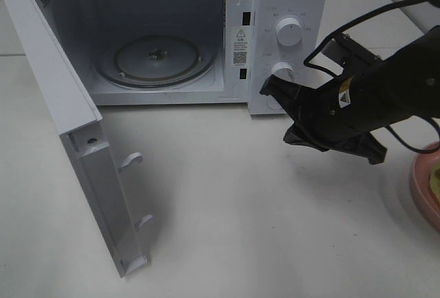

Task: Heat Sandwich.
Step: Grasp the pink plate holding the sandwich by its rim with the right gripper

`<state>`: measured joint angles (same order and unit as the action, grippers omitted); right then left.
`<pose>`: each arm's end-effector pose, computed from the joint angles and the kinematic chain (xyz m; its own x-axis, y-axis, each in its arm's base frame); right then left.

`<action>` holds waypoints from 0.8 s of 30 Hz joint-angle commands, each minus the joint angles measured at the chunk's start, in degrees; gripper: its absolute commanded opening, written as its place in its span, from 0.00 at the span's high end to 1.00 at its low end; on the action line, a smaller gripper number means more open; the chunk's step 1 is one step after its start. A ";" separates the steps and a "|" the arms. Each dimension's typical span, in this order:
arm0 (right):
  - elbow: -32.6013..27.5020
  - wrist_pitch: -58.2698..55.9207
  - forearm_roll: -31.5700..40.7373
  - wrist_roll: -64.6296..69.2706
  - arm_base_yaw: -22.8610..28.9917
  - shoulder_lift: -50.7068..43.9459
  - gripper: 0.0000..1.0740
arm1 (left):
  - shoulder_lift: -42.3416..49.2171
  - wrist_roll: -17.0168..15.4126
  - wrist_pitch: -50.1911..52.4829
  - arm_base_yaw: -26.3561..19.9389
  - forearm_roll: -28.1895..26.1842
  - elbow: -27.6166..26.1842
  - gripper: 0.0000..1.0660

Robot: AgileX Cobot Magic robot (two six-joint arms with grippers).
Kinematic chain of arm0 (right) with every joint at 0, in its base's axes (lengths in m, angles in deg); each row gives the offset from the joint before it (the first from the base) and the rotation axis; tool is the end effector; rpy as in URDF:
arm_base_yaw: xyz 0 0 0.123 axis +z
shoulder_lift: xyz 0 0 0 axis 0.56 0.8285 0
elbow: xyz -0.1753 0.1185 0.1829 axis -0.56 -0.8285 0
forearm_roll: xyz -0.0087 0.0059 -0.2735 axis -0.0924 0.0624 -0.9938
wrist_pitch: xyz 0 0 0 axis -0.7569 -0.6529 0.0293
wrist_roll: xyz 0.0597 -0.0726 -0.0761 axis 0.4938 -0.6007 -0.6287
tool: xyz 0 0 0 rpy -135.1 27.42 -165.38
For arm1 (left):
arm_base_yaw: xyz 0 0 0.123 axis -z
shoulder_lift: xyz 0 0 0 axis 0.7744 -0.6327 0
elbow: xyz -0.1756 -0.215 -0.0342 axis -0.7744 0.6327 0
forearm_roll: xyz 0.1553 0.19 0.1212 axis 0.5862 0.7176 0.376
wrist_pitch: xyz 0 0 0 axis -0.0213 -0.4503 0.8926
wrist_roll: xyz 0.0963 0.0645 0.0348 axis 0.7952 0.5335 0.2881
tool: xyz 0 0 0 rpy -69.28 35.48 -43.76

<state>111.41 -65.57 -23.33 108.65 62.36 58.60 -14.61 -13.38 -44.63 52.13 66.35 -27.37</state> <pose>0.2934 0.1553 0.1300 -0.8033 0.4261 -0.4161 0.2209 0.8619 0.4564 0.0425 -0.0160 0.2790 -0.4462 -0.0098 -0.8949 0.1252 0.9894 -0.0733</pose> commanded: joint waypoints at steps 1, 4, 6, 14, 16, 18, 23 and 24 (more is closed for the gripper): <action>0.11 -8.31 0.63 -11.86 -0.23 -2.81 1.00 | 0.92 0.00 0.23 0.40 -0.46 0.11 0.09; 1.49 -18.45 5.90 -27.27 -0.23 -4.18 1.00 | 0.92 0.00 0.23 0.40 -0.46 0.11 0.09; 1.89 -20.34 6.88 -31.11 -0.23 -4.41 1.00 | 0.92 0.00 0.23 0.40 -0.46 0.11 0.09; 3.32 -30.19 7.10 -55.41 -0.23 -7.33 0.97 | 0.92 0.00 0.23 0.40 -0.46 0.11 0.09; 3.32 -31.28 7.51 -58.79 -0.23 -8.14 0.96 | 0.92 0.00 0.23 0.40 -0.46 0.11 0.09; 3.32 -32.09 7.56 -59.01 -0.23 -8.82 0.91 | 0.92 0.00 0.23 0.40 -0.46 0.11 0.09; 3.32 -32.66 7.51 -54.89 -0.23 -8.88 0.77 | 0.92 0.00 0.23 0.40 -0.46 0.11 0.09; 3.32 -32.95 7.45 -54.60 -0.23 -8.88 0.70 | 0.92 0.00 0.23 0.40 -0.46 0.11 0.09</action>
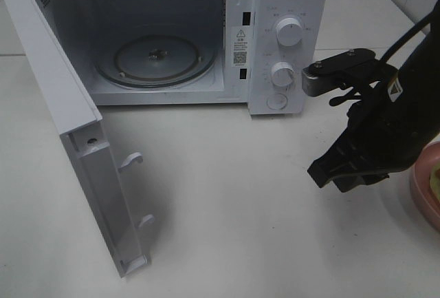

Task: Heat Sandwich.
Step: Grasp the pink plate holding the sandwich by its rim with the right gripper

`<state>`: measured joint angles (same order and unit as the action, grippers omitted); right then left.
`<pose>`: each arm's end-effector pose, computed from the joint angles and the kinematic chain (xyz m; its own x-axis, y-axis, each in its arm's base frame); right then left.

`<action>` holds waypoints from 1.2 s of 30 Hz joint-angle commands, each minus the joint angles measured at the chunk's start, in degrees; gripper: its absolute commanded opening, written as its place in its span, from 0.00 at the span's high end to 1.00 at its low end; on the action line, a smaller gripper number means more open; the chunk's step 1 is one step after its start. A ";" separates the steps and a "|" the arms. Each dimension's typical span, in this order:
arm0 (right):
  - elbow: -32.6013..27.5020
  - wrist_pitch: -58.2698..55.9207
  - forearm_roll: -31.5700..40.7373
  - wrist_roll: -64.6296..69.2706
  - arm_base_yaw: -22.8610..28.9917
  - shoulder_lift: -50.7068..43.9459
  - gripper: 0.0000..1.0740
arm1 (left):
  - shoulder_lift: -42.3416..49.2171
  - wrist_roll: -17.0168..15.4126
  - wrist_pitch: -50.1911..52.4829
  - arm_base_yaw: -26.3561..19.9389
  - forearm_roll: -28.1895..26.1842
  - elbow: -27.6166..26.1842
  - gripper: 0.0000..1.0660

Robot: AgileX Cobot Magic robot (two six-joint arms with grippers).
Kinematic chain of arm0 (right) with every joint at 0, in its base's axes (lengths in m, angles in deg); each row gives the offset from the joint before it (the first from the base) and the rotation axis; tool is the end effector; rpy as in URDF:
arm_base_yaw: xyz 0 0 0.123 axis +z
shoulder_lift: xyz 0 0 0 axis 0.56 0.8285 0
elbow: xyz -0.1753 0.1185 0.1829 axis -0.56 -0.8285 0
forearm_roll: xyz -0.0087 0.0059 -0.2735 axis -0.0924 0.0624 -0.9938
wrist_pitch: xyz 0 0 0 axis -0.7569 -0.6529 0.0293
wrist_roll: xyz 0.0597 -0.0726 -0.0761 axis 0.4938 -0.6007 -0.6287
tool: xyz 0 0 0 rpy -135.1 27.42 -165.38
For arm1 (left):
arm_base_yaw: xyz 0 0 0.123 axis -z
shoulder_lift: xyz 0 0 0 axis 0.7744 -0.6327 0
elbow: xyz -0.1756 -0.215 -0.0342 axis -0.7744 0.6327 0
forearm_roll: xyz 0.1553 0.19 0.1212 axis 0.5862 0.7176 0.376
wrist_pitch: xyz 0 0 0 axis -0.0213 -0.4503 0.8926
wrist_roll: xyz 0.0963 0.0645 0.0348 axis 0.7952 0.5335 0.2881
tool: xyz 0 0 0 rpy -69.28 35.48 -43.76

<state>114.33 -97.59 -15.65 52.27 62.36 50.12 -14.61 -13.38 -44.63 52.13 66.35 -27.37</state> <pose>0.2490 0.1335 0.1588 -0.8437 -0.4456 -0.2994 -0.4665 0.8845 -0.0019 0.0425 -0.0160 0.2790 -0.4462 -0.0098 -0.8949 0.1252 0.9894 -0.0733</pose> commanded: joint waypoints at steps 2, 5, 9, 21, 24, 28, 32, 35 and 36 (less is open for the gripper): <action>0.40 -2.52 -0.63 1.32 -0.23 -0.40 0.45 | 0.92 0.00 0.23 0.40 -0.46 0.11 0.09; 0.40 -3.32 -1.60 0.92 -0.23 -0.40 0.26 | 0.92 0.00 0.23 0.40 -0.46 0.11 0.09; 0.40 -4.93 -1.60 0.69 -0.23 -0.40 0.04 | 0.92 0.00 0.23 0.40 -0.46 0.11 0.09; 0.40 -11.92 -5.73 0.06 -7.79 -0.40 0.08 | 0.92 0.00 0.23 0.40 -0.46 0.11 0.09; 0.40 -12.32 -6.53 0.23 -10.20 -0.40 0.08 | 0.92 0.00 0.23 0.40 -0.46 0.11 0.09; 0.29 -12.26 -6.76 0.17 -12.32 -0.23 0.09 | 0.92 0.00 0.23 0.40 -0.46 0.11 0.09; -0.06 -11.52 -7.33 0.23 -13.01 -0.17 0.10 | 0.92 0.00 0.23 0.40 -0.46 0.11 0.09; -0.11 -11.17 -8.25 0.97 -14.32 0.46 0.11 | 0.92 0.00 0.23 0.40 -0.46 0.11 0.09; -0.11 -11.17 -8.25 0.97 -14.32 0.46 0.11 | 0.92 0.00 0.23 0.40 -0.46 0.11 0.09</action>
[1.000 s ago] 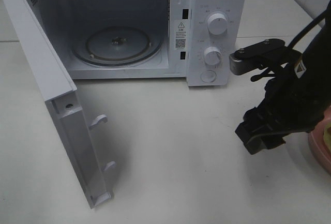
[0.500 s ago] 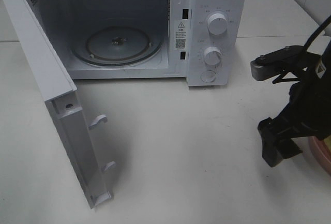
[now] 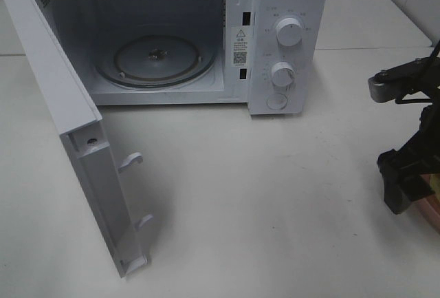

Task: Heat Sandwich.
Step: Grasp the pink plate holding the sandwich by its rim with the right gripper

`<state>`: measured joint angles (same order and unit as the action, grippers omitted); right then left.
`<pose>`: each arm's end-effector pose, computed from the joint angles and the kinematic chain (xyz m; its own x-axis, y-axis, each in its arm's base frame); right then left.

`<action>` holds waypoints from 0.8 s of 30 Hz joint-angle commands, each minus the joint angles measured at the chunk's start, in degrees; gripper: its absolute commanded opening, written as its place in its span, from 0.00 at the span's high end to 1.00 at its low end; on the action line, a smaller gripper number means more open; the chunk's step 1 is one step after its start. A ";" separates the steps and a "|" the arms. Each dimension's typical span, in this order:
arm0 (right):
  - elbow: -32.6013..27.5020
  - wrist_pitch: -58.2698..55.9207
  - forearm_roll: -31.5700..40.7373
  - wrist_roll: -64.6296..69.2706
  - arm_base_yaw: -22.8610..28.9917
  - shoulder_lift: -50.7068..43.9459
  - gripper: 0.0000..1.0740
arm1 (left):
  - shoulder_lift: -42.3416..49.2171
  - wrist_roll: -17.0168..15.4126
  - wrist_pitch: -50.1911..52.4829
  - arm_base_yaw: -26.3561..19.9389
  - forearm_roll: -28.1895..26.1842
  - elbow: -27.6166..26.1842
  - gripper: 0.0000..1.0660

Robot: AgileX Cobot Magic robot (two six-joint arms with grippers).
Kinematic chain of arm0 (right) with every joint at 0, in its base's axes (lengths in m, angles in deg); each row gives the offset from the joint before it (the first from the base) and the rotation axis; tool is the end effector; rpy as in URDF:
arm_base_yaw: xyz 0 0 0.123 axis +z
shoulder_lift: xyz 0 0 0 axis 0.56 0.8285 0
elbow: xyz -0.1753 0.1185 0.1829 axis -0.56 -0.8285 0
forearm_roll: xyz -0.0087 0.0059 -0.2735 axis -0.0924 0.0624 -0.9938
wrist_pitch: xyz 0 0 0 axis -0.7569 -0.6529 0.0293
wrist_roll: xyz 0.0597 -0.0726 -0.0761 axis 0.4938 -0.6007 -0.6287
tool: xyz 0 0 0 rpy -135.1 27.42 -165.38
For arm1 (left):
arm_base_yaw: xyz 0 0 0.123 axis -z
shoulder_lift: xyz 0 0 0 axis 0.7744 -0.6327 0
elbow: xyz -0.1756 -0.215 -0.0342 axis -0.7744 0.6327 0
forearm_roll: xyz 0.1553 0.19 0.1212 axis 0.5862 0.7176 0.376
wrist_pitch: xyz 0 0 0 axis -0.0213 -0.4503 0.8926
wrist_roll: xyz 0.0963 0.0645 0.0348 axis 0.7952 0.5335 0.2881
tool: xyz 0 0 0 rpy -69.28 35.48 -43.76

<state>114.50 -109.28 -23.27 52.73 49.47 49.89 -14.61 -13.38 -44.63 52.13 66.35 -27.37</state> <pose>0.2537 0.0562 0.1564 -0.9395 -0.3264 -0.1041 -0.3144 0.9421 -0.1163 0.0425 -0.0160 0.2790 -0.4462 -0.0098 -0.8949 0.1252 0.9894 -0.0733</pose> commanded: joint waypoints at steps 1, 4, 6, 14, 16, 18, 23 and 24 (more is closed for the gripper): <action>-0.29 1.15 -0.34 0.69 -2.41 1.49 0.11 | 0.92 0.00 0.23 0.40 -0.46 0.11 0.09; -0.29 2.23 -0.34 0.86 -2.92 2.98 0.12 | 0.92 0.00 0.23 0.40 -0.46 0.11 0.09; -0.29 2.86 -0.34 0.86 -2.92 4.35 0.12 | 0.92 0.00 0.23 0.40 -0.46 0.11 0.09; -1.26 7.45 -0.11 1.32 -4.01 10.66 0.13 | 0.92 0.00 0.23 0.40 -0.46 0.11 0.09; -1.89 8.54 -0.11 1.66 -4.35 11.12 0.13 | 0.92 0.00 0.23 0.40 -0.46 0.11 0.09; -3.67 11.75 -0.29 2.58 -5.39 12.15 0.14 | 0.92 0.00 0.23 0.40 -0.46 0.11 0.09; -5.33 16.33 -0.80 3.50 -6.88 14.32 0.14 | 0.92 0.00 0.23 0.40 -0.46 0.11 0.09; -5.33 16.33 -0.80 3.50 -6.88 14.32 0.14 | 0.92 0.00 0.23 0.40 -0.46 0.11 0.09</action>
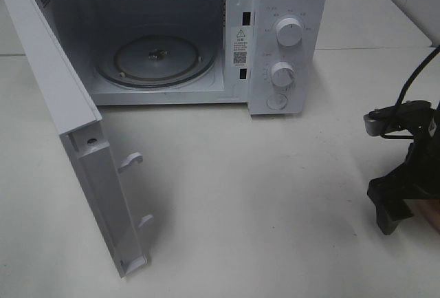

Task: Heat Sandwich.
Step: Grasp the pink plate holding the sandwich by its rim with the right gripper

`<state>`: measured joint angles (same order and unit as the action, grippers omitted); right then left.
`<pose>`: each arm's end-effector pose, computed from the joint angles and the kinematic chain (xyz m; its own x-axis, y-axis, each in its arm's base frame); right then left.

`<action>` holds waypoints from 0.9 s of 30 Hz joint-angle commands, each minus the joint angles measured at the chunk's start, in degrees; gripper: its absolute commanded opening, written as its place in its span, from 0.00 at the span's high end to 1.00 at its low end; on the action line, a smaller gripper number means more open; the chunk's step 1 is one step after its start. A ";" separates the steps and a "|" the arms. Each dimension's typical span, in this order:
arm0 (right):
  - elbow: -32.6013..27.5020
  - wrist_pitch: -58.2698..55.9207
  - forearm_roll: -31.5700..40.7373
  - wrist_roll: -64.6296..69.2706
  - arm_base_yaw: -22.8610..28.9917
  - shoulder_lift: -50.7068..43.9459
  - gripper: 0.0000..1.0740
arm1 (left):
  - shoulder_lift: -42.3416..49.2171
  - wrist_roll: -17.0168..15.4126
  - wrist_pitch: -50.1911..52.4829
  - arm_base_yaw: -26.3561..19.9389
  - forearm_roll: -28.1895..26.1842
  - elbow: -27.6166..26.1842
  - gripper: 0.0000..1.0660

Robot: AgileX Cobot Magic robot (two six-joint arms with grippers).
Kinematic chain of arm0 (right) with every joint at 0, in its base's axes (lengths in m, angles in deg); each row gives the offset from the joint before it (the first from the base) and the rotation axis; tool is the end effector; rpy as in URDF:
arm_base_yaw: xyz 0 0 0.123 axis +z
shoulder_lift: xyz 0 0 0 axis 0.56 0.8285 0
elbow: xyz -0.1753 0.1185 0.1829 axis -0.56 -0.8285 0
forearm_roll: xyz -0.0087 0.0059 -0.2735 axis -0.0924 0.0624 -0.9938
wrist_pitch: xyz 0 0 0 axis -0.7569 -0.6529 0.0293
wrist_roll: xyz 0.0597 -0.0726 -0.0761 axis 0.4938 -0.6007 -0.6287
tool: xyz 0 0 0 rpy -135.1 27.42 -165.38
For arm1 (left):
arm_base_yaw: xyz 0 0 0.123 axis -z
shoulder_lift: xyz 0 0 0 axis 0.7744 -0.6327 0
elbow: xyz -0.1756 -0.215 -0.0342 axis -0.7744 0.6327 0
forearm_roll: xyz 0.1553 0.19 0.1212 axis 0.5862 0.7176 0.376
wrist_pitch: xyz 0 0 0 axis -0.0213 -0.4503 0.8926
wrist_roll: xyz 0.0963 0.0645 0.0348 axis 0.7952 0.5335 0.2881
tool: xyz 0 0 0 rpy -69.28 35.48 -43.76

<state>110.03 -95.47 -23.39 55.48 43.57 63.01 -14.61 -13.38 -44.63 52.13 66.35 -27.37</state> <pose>0.2634 0.0334 0.0801 -0.9774 -0.2070 -0.0421 -0.2027 0.9752 -0.0894 0.0425 -0.0160 0.2790 -0.4462 -0.0098 -0.8949 0.1252 0.9894 -0.0733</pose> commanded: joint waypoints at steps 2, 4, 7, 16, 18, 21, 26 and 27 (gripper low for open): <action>-0.86 3.27 -1.49 1.43 -1.49 2.29 0.14 | 0.92 0.00 0.23 0.40 -0.46 0.11 0.09; -0.86 4.13 -2.64 2.58 -1.49 3.21 0.14 | 0.92 0.00 0.23 0.40 -0.46 0.11 0.09; -0.86 5.21 -4.18 3.72 -1.49 4.58 0.15 | 0.92 0.00 0.23 0.40 -0.46 0.11 0.09; -0.80 5.27 -4.70 3.90 -1.49 5.56 0.21 | 0.92 0.00 0.23 0.40 -0.46 0.11 0.09; -0.80 5.27 -4.76 3.95 -1.49 5.56 0.23 | 0.92 0.00 0.23 0.40 -0.46 0.11 0.09; -0.80 5.10 -5.16 4.41 -1.49 5.56 0.35 | 0.92 0.00 0.23 0.40 -0.46 0.11 0.09; -0.80 3.95 -8.82 6.82 -1.49 5.56 0.54 | 0.92 0.00 0.23 0.40 -0.46 0.11 0.09; -0.80 3.78 -9.68 7.79 -1.49 5.56 0.60 | 0.92 0.00 0.23 0.40 -0.46 0.11 0.09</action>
<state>109.69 -91.01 -31.75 62.41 42.37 68.17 -14.61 -13.38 -44.63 52.13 66.35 -27.37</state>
